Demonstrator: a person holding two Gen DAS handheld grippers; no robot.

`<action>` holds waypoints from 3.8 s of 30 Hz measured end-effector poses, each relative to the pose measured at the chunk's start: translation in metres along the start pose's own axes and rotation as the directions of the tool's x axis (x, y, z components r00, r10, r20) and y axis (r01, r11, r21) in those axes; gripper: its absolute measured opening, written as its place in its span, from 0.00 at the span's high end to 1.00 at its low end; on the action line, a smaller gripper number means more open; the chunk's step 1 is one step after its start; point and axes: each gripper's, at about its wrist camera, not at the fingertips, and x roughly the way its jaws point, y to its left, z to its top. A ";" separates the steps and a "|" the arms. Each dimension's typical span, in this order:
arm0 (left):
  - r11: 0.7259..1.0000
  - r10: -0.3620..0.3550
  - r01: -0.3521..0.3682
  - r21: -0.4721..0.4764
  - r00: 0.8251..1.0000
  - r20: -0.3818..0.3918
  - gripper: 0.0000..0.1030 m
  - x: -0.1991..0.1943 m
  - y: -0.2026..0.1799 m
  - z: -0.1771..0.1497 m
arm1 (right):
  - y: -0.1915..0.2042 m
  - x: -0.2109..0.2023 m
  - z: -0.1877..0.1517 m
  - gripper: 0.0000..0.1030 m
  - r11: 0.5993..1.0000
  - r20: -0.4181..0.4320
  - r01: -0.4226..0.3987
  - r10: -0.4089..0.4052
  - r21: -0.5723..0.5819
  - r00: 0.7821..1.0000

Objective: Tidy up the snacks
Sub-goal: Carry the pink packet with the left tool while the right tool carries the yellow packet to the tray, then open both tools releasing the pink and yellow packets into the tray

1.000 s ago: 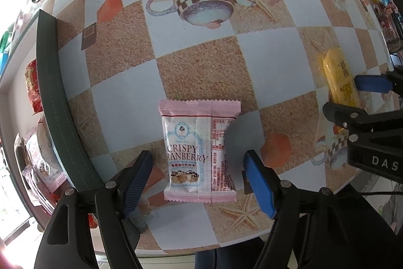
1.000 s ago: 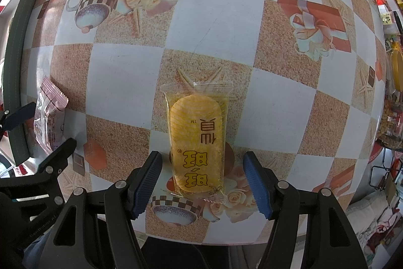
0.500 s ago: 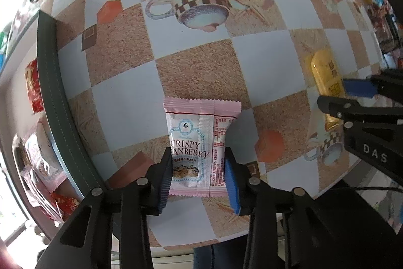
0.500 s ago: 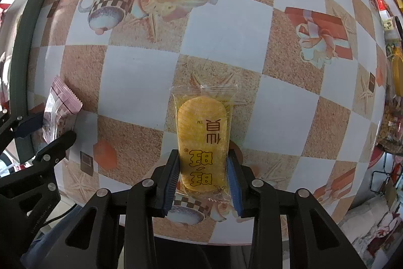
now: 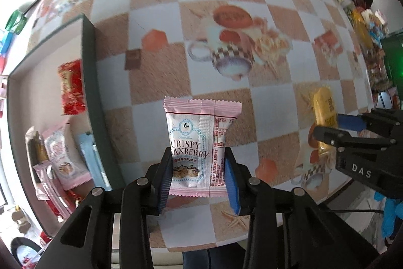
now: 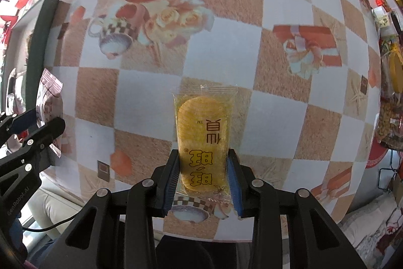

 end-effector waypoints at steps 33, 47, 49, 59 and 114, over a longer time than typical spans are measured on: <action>0.944 0.102 -0.027 -0.328 0.971 0.214 0.60 -0.078 0.125 -0.007 | 0.134 -0.094 0.058 0.63 0.968 0.135 -0.023 0.059 -0.251 0.989; 0.899 0.147 -0.074 -0.432 0.979 0.139 0.60 -0.072 0.182 -0.044 | 0.227 -0.085 0.059 0.63 0.921 0.111 -0.069 0.121 -0.383 0.986; 0.894 0.151 -0.079 -0.440 0.980 0.131 0.60 -0.071 0.189 -0.047 | 0.235 -0.084 0.061 0.63 0.918 0.108 -0.072 0.124 -0.390 0.986; 0.893 0.148 -0.089 -0.441 0.984 0.103 0.60 -0.063 0.205 -0.048 | 0.261 -0.082 0.071 0.63 0.911 0.096 -0.090 0.140 -0.402 0.985; 0.880 0.226 -0.194 -0.434 0.974 0.023 0.18 -0.056 0.203 -0.041 | 0.259 -0.071 0.075 0.00 0.930 0.124 -0.011 0.061 -0.367 0.990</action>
